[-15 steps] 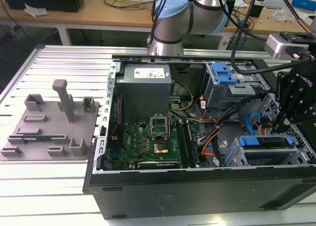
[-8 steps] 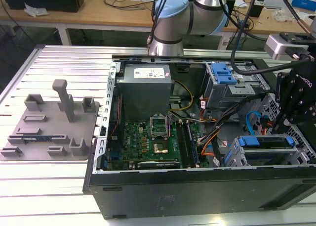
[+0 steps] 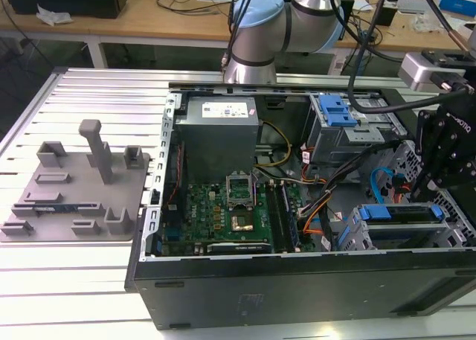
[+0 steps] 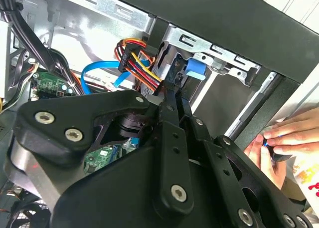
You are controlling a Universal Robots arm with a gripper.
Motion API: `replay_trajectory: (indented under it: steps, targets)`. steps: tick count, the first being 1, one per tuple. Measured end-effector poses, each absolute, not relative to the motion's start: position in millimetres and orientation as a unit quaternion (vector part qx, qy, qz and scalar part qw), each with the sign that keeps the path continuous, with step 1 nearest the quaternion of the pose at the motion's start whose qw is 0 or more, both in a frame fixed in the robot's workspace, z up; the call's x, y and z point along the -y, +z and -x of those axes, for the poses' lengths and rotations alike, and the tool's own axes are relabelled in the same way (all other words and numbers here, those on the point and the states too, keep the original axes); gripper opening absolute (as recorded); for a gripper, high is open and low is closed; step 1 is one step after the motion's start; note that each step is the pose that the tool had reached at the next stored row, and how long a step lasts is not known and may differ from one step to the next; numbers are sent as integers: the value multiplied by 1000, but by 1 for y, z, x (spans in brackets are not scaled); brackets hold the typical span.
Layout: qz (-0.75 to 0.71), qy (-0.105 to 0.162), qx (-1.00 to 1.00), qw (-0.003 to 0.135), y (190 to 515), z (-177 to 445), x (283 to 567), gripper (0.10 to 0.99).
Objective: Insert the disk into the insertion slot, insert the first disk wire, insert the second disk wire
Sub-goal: 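Insert the first disk wire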
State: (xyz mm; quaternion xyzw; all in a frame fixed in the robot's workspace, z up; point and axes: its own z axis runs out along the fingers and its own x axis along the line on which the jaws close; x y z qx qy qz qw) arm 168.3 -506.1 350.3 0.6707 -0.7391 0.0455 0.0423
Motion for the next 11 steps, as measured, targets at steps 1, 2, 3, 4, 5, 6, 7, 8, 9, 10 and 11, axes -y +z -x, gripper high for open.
replay_trajectory:
  steps: [1,2,3,4,5,6,7,8,9,10,11]
  targets:
    - [-671,46,739,42,350,-168,506,165]
    - [-671,46,739,42,350,-168,506,165]
    - [-671,46,739,42,350,-168,506,165]
    - [-671,46,739,42,350,-168,506,165]
    - [-671,46,739,42,350,-168,507,165]
    - [-670,46,739,42,349,-168,507,165]
    - [-670,46,739,42,349,-168,507,165]
    - [-670,46,740,43,349,-168,507,165]
    - [-668,46,741,43,349,-168,507,165]
    - [-666,46,743,43,349,-168,507,165]
    - [-664,47,745,44,349,-168,507,165]
